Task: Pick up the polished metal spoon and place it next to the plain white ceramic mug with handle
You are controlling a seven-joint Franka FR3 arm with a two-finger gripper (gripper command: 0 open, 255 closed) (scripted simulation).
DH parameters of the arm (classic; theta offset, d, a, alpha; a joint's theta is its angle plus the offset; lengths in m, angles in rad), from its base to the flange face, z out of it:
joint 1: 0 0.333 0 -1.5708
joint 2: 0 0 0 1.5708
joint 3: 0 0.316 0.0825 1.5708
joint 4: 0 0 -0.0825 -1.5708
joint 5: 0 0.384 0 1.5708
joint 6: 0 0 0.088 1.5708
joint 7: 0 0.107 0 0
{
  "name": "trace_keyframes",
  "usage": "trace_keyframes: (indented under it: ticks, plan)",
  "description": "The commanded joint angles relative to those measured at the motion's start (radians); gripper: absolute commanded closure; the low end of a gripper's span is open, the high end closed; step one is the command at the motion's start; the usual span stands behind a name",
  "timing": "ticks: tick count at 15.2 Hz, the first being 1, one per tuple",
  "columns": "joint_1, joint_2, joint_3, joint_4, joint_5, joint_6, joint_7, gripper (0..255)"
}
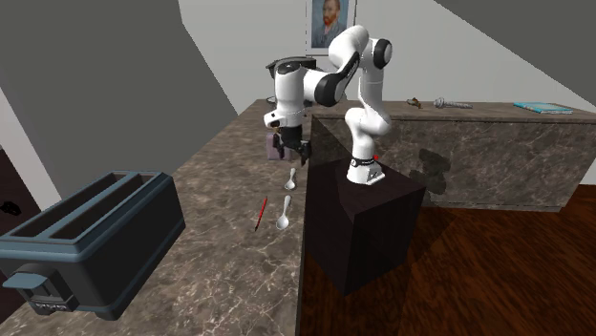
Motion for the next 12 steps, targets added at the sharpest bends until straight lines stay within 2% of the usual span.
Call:
trace_keyframes:
  ticks: [1, 12]
  plan:
    - [0.018, 0.079, 0.014, 0.071, -0.028, 0.000, 0.001, 0]
    - [0.153, 0.488, 0.051, 0.516, -0.177, -0.082, -0.026, 0]
